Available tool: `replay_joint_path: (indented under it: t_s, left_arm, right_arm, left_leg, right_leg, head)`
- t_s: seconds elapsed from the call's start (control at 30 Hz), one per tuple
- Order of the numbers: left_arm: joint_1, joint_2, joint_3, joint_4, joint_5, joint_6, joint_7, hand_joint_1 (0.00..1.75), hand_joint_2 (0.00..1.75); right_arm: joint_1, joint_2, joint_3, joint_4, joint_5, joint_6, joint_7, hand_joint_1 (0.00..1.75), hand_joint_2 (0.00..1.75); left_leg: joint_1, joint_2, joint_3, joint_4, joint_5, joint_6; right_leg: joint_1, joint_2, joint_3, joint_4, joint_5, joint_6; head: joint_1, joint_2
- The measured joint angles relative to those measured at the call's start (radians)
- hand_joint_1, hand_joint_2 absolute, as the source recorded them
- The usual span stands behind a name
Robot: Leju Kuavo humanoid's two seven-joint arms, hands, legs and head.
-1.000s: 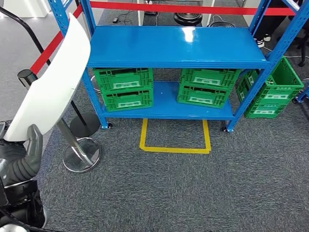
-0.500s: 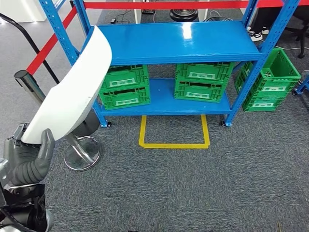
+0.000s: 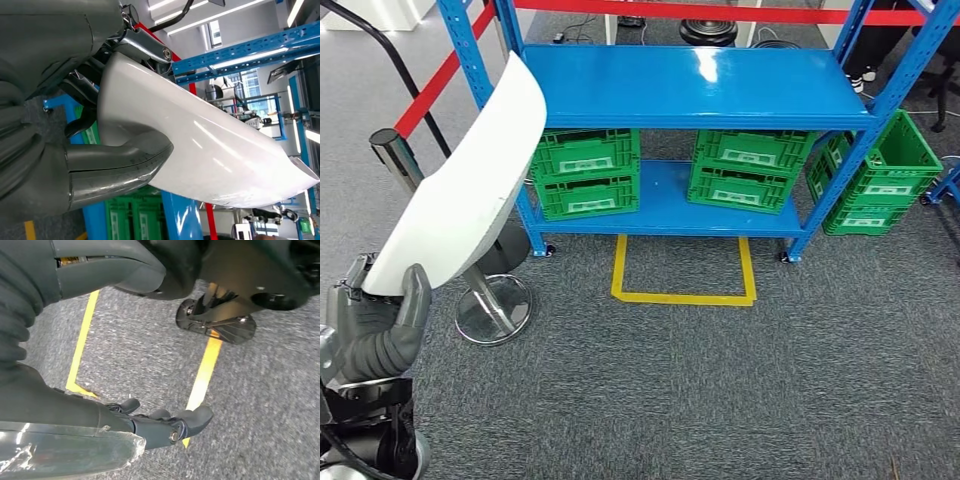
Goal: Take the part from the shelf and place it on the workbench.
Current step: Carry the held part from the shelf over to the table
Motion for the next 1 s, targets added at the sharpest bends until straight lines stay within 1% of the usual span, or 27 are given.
replay_joint_path:
  t_s: [0.03,0.07,0.1,0.13,0.17,0.23,0.27,0.3,0.33,0.4,0.43,0.47,0.5,0.53,0.57,0.6,0.63,0.67,0.73,0.77,0.8,0.83,0.87,0.9,0.93,0.97,1.0]
  left_arm:
    - [0.000,0.000,0.000,0.000,-0.006,0.000,0.000,1.68,1.75]
    - [0.000,0.000,0.000,0.000,-0.009,-0.002,0.000,1.68,1.75]
    - [0.000,0.001,0.001,0.000,-0.006,-0.008,0.000,1.68,1.75]
    - [0.000,0.001,0.001,0.000,0.006,-0.016,0.001,1.68,1.75]
    - [0.000,0.002,0.003,0.000,0.023,-0.026,0.003,1.68,1.75]
    - [0.000,0.002,0.008,0.000,0.061,-0.044,0.013,1.68,1.75]
    - [0.000,0.001,0.012,0.000,0.077,-0.048,0.020,1.68,1.75]
    - [0.000,0.000,0.015,0.000,0.088,-0.050,0.027,1.68,1.75]
    - [0.000,0.000,0.017,0.000,0.093,-0.047,0.036,1.68,1.75]
    - [0.003,-0.002,0.019,0.002,0.083,-0.037,0.035,1.68,1.75]
    - [0.003,-0.002,0.019,0.002,0.068,-0.033,0.015,1.68,1.75]
    - [0.002,-0.001,0.017,0.003,0.048,-0.036,-0.013,1.68,1.75]
    - [-0.001,0.001,0.016,0.003,0.026,-0.044,-0.038,1.68,1.75]
    - [-0.005,0.004,0.014,0.003,0.007,-0.057,-0.050,1.68,1.75]
    - [-0.007,0.008,0.013,0.003,-0.007,-0.072,-0.046,1.68,1.75]
    - [-0.008,0.012,0.012,0.003,-0.018,-0.089,-0.036,1.68,1.75]
    - [-0.007,0.017,0.010,0.003,-0.027,-0.106,-0.027,1.68,1.75]
    - [-0.006,0.024,0.008,0.003,-0.033,-0.122,-0.019,1.68,1.75]
    - [-0.002,0.039,0.005,0.003,-0.040,-0.151,-0.008,1.68,1.75]
    - [-0.001,0.045,0.005,0.003,-0.039,-0.161,-0.004,1.68,1.75]
    - [0.001,0.050,0.005,0.003,-0.038,-0.170,-0.003,1.68,1.75]
    - [0.002,0.053,0.005,0.003,-0.037,-0.176,-0.003,1.68,1.75]
    - [0.003,0.055,0.005,0.003,-0.036,-0.181,-0.003,1.68,1.75]
    - [0.005,0.056,0.005,0.003,-0.036,-0.184,-0.004,1.68,1.75]
    - [0.007,0.058,0.005,0.003,-0.036,-0.186,-0.005,1.68,1.75]
    - [0.009,0.058,0.005,0.003,-0.036,-0.187,-0.006,1.68,1.75]
    - [0.010,0.059,0.005,0.003,-0.037,-0.188,-0.006,1.68,1.75]
  right_arm:
    - [0.001,0.000,0.000,0.000,0.000,0.001,0.000,0.00,1.75]
    - [0.000,0.000,0.000,0.000,0.000,0.002,0.000,0.00,1.75]
    - [-0.001,0.000,0.000,0.000,0.000,0.003,0.000,0.00,1.75]
    - [-0.003,0.000,0.000,0.000,0.000,0.004,0.000,0.00,1.75]
    - [-0.004,0.000,0.000,0.000,0.000,0.004,0.000,0.00,1.75]
    - [-0.002,0.000,-0.001,0.000,0.000,0.003,0.000,0.00,1.75]
    - [-0.001,0.000,-0.002,0.000,0.000,0.002,0.000,0.00,1.75]
    - [0.000,0.000,-0.003,0.000,-0.001,0.000,0.000,0.00,1.75]
    - [-0.001,0.000,-0.003,0.000,-0.001,-0.002,0.000,0.00,1.75]
    - [-0.001,0.000,-0.005,0.000,0.000,-0.005,-0.001,0.00,1.75]
    - [0.000,0.000,-0.006,0.000,0.001,-0.003,-0.001,0.00,1.75]
    - [0.001,0.000,-0.007,0.000,0.002,0.000,-0.003,0.00,1.75]
    - [0.001,0.000,-0.007,0.000,0.003,0.003,-0.005,0.00,1.75]
    - [0.001,0.000,-0.007,0.000,0.004,0.006,-0.007,0.00,1.75]
    - [-0.001,0.000,-0.007,0.000,0.004,0.008,-0.008,0.00,1.75]
    - [-0.002,0.000,-0.007,0.000,0.003,0.010,-0.010,0.00,1.75]
    - [-0.004,0.000,-0.008,0.000,0.003,0.011,-0.011,0.00,1.75]
    - [-0.004,-0.001,-0.008,0.000,0.003,0.013,-0.013,0.00,1.75]
    - [-0.003,-0.001,-0.009,0.000,0.003,0.016,-0.017,0.00,1.75]
    - [-0.002,-0.001,-0.009,0.000,0.003,0.016,-0.019,0.00,1.75]
    - [-0.001,-0.001,-0.010,0.000,0.003,0.016,-0.020,0.00,1.75]
    - [-0.001,-0.001,-0.010,0.000,0.003,0.016,-0.022,0.00,1.75]
    - [-0.002,-0.001,-0.010,0.000,0.003,0.016,-0.023,0.00,1.75]
    - [-0.002,-0.001,-0.010,0.000,0.003,0.016,-0.024,0.00,1.75]
    - [-0.002,-0.001,-0.011,0.000,0.004,0.016,-0.024,0.00,1.75]
    - [-0.001,-0.002,-0.011,0.000,0.004,0.016,-0.024,0.00,1.75]
    - [0.000,-0.003,-0.011,0.000,0.004,0.016,-0.024,0.00,1.75]
  left_leg:
    - [0.000,-0.001,0.000,0.001,0.000,-0.001]
    - [-0.001,-0.001,0.001,0.002,0.000,-0.003]
    - [-0.003,-0.001,-0.001,0.005,0.000,-0.007]
    - [-0.005,-0.001,-0.004,0.008,0.000,-0.011]
    - [-0.006,-0.001,-0.007,0.010,0.002,-0.017]
    - [-0.006,-0.001,-0.011,0.010,0.005,-0.028]
    - [-0.005,-0.001,-0.014,0.016,0.000,-0.034]
    - [-0.004,-0.001,-0.023,0.036,-0.017,-0.040]
    - [-0.002,-0.001,-0.042,0.078,-0.045,-0.046]
    - [0.001,-0.001,-0.103,0.210,-0.113,-0.056]
    - [0.003,-0.001,-0.130,0.268,-0.134,-0.058]
    - [0.004,-0.001,-0.143,0.296,-0.137,-0.060]
    - [0.006,-0.001,-0.136,0.284,-0.119,-0.060]
    - [0.007,-0.001,-0.110,0.237,-0.087,-0.059]
    - [0.008,-0.001,-0.073,0.167,-0.051,-0.059]
    - [0.009,-0.002,-0.037,0.096,-0.026,-0.058]
    - [0.009,-0.002,-0.014,0.047,-0.012,-0.055]
    - [0.008,-0.003,-0.004,0.020,-0.008,-0.050]
    - [0.005,-0.004,-0.007,0.014,-0.009,-0.036]
    - [0.005,-0.003,-0.007,0.012,-0.007,-0.028]
    - [0.006,-0.002,-0.007,0.010,-0.004,-0.021]
    - [0.008,-0.001,-0.007,0.008,-0.002,-0.014]
    - [0.008,0.001,-0.008,0.008,-0.001,-0.010]
    - [0.007,0.002,-0.009,0.008,0.000,-0.007]
    - [0.005,0.004,-0.009,0.009,0.000,-0.006]
    - [0.003,0.005,-0.010,0.009,0.000,-0.005]
    - [0.002,0.005,-0.009,0.009,0.000,-0.005]
  right_leg:
    - [0.000,0.000,0.037,-0.062,0.032,-0.003]
    - [0.001,-0.001,0.079,-0.139,0.059,-0.006]
    - [0.001,-0.001,0.116,-0.205,0.077,-0.009]
    - [0.001,0.000,0.139,-0.248,0.086,-0.012]
    - [0.003,0.001,0.147,-0.265,0.085,-0.016]
    - [0.004,0.002,0.145,-0.267,0.089,-0.027]
    - [0.002,0.002,0.144,-0.268,0.092,-0.033]
    - [0.000,0.002,0.143,-0.270,0.095,-0.039]
    - [-0.002,0.002,0.141,-0.272,0.098,-0.044]
    - [-0.003,0.002,0.135,-0.272,0.101,-0.049]
    - [-0.003,0.002,0.132,-0.272,0.102,-0.049]
    - [-0.003,0.002,0.129,-0.272,0.103,-0.049]
    - [-0.003,0.002,0.128,-0.272,0.105,-0.048]
    - [-0.004,0.002,0.129,-0.272,0.105,-0.047]
    - [-0.004,0.003,0.130,-0.272,0.106,-0.044]
    - [-0.003,0.004,0.129,-0.269,0.106,-0.040]
    - [-0.001,0.005,0.126,-0.268,0.107,-0.035]
    - [0.000,0.006,0.123,-0.267,0.108,-0.029]
    - [0.000,0.007,0.120,-0.271,0.112,-0.016]
    - [-0.001,0.006,0.117,-0.268,0.109,-0.010]
    - [-0.002,0.005,0.108,-0.252,0.097,-0.005]
    - [-0.002,0.004,0.090,-0.213,0.073,-0.001]
    - [-0.002,0.002,0.062,-0.153,0.040,0.001]
    - [-0.002,0.002,0.029,-0.079,0.005,0.002]
    - [-0.001,0.002,-0.001,-0.014,-0.020,0.003]
    - [-0.001,0.002,-0.018,0.024,-0.028,0.002]
    - [0.000,0.002,-0.015,0.022,-0.016,0.000]
  head:
    - [0.000,0.000]
    - [0.000,0.000]
    - [0.000,0.000]
    - [-0.001,0.000]
    - [-0.002,0.000]
    - [-0.002,0.000]
    - [-0.002,0.000]
    - [-0.005,0.000]
    - [-0.008,0.000]
    - [-0.014,0.000]
    - [-0.014,0.000]
    - [-0.014,0.000]
    - [-0.014,0.000]
    - [-0.014,0.000]
    - [-0.014,0.000]
    - [-0.015,0.000]
    - [-0.016,0.000]
    - [-0.016,0.000]
    - [-0.016,0.000]
    - [-0.016,0.000]
    - [-0.013,0.000]
    - [-0.009,0.000]
    - [-0.005,0.000]
    - [-0.002,0.000]
    - [-0.001,0.000]
    - [-0.001,0.000]
    - [-0.001,0.000]
